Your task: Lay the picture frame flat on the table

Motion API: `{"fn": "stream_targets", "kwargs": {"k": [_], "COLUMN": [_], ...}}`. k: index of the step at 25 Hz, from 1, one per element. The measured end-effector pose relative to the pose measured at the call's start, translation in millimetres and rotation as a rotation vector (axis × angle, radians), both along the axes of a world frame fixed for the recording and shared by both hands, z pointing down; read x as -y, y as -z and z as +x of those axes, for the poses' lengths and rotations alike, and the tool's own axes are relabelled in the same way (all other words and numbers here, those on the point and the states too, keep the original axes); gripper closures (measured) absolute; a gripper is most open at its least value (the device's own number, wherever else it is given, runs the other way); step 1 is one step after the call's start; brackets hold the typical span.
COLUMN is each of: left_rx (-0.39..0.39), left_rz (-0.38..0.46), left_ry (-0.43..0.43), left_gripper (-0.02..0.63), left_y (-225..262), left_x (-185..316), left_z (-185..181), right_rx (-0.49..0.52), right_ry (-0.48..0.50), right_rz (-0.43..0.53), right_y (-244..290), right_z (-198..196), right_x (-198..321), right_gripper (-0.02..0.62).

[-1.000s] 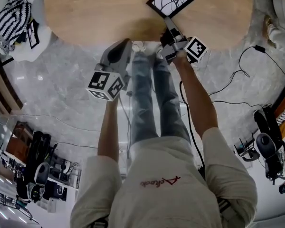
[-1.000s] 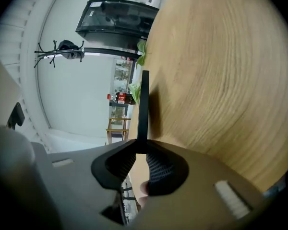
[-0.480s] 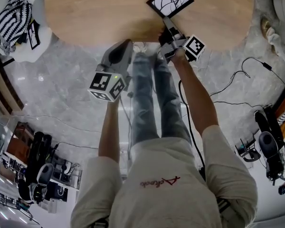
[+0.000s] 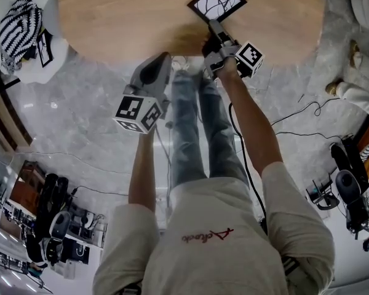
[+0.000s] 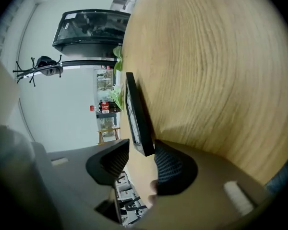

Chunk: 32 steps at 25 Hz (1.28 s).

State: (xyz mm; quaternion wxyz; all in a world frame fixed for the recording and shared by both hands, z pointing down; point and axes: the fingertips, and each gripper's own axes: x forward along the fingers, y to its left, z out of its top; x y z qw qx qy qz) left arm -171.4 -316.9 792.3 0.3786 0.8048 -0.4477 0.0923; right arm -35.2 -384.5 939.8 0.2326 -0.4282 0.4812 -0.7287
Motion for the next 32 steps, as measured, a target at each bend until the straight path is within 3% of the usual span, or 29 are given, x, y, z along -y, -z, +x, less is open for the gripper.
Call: {"fn": "stream_targets", "kwargs": {"k": [4,7,15,21,27,32], "left_rx": [-0.002,-0.001,0.001,0.007,0.013,0.014], "left_rz": [0.012,0.022,0.019,0.011,0.022,0.035], "left_ry": [-0.001,0.005,0.012,0.005,0.000,-0.005], "left_gripper": [0.607,0.607,0.607,0.607,0.607,0.607], "left_y": [11.3,17.4,20.7,19.7,23.6,32.9], "left_x": [2.2,3.3,-3.7,-12.4,-12.1,-10.6], "left_z": [1.3,-1.1,-5.1,-6.5,-7.8,-0.7], "right_rx": [-0.034,-0.162,-0.655,-1.040,-1.131,-1.187], "right_ry": [0.038,0.170,0.645,0.917,0.948,0.917], "right_rz": [-0.017,-0.006,0.097,0.192,0.247,0.295], "right_y": [3.8,5.4,6.6,-1.3,3.2,26.0], "right_z": [-2.1,-8.9,-30.0,-32.2,-24.1,-11.3], "right_x": [2.7,0.3,-10.1,-22.6,-26.8,-25.4], "right_gripper": [0.385,0.373,0.366,0.353,0.360,0.482]}}
